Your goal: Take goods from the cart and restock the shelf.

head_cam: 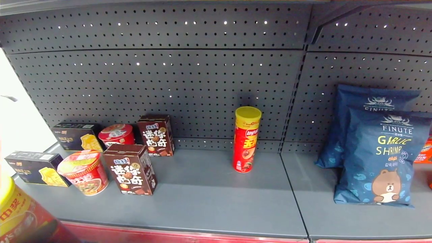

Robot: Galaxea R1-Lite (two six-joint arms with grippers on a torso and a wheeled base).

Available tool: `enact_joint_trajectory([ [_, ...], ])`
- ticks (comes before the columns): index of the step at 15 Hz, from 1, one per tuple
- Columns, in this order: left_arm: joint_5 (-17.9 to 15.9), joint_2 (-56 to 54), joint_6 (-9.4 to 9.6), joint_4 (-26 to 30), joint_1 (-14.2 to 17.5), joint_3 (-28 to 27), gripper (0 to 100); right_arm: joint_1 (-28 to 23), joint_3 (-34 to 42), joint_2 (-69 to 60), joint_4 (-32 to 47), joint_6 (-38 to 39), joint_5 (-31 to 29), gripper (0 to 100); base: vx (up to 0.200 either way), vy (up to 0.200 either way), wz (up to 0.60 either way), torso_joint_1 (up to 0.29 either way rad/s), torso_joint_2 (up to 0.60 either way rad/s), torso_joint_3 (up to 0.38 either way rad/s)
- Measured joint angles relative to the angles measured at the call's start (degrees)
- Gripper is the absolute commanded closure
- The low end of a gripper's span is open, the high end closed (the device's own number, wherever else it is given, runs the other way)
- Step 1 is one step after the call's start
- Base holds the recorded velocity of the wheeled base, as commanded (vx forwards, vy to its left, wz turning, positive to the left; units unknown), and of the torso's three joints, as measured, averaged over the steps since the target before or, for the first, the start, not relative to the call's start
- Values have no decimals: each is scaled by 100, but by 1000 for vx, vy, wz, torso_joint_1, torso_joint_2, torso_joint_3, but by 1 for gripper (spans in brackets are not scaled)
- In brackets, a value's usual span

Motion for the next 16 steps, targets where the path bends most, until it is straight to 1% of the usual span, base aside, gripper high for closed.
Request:
enact_joint_trajectory([
  [8,0,-196,-9,4,-5,140,100,0,0,0,-2,-1,0,0,0,0,0,0,0,0],
  [9,0,-211,-9,4,-5,149,100,0,0,0,-5,-1,0,0,0,0,-600,2,2,2],
  [16,0,-257,-6,4,-5,157,100,-5,0,0,-2,-1,-2,0,0,0,0,0,0,0],
])
